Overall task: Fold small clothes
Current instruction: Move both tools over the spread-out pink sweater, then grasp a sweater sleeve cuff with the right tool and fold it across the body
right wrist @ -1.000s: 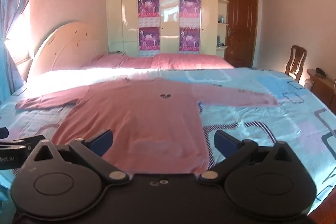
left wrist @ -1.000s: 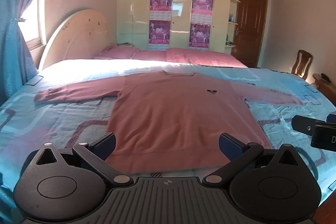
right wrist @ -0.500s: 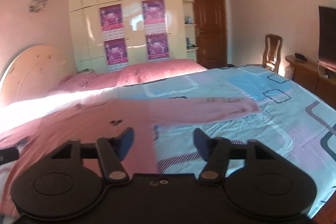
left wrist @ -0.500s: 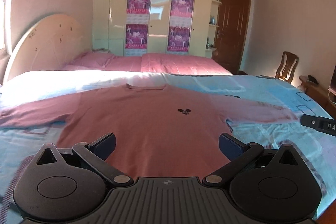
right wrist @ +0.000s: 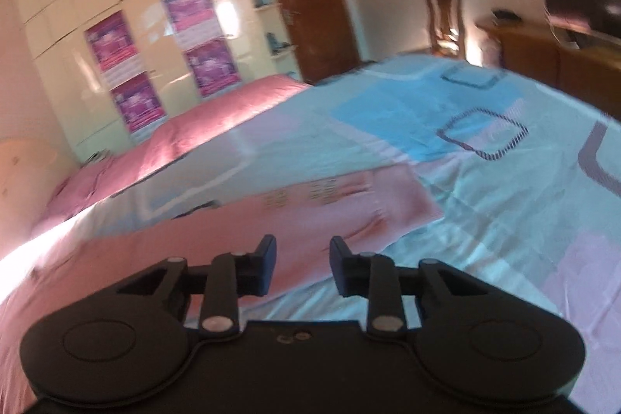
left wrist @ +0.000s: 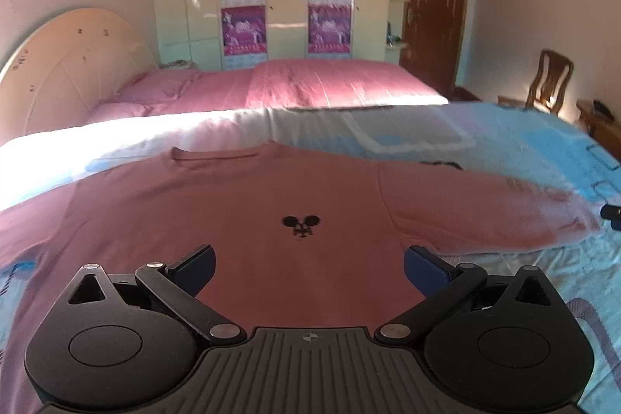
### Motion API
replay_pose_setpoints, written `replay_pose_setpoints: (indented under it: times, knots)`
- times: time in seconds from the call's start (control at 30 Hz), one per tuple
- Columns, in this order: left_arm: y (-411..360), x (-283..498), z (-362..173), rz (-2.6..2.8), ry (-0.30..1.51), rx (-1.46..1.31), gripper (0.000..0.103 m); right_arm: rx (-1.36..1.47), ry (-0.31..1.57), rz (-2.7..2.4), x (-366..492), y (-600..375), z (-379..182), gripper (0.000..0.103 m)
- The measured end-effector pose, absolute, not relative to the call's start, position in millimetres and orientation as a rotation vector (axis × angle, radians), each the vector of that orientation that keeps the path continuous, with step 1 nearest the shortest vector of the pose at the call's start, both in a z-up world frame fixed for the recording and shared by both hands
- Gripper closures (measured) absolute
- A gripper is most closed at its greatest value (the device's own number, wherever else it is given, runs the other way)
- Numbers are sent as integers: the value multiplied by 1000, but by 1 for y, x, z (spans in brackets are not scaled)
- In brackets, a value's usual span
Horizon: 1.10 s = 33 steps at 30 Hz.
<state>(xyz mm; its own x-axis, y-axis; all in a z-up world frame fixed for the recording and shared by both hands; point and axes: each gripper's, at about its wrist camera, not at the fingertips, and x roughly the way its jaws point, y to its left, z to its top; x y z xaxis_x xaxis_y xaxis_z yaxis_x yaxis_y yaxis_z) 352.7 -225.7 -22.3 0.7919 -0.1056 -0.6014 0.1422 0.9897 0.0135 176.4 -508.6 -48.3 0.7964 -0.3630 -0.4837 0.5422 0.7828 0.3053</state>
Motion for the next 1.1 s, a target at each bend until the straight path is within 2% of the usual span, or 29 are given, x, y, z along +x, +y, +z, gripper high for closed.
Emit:
replay_pose_setpoints:
  times: [0.13,0.33,0.63,0.7,0.73,0.77,0.83,0.93,1.1]
  knots:
    - [-246,372,-35,-136,681,103,0,565,437,-550,197,-558,-77,80]
    - [-266,394,-54,-117,729,150,0,700,473,-622,204,-603,-110,76]
    - [-275,421,-62,-117,748,161,0,831,433,-591,209,-622,-133,73]
    - [-272,426,-63,-113,749,163,0,849,413,-586,212,-627,-135,79]
    - [-270,429,-64,-111,750,164,0,848,408,-594,213,-628,-135,92]
    - [-268,430,-65,-110,749,163,0,844,394,-599,213,-630,-132,95]
    - [-260,436,-67,-97,754,167,0,779,368,-614,215,-629,-122,95]
    - [-239,444,-73,-72,794,159,0,708,474,-675,236,-634,-125,95]
    - [-197,451,-77,-42,804,137,0,560,415,-610,267,-600,-95,95]
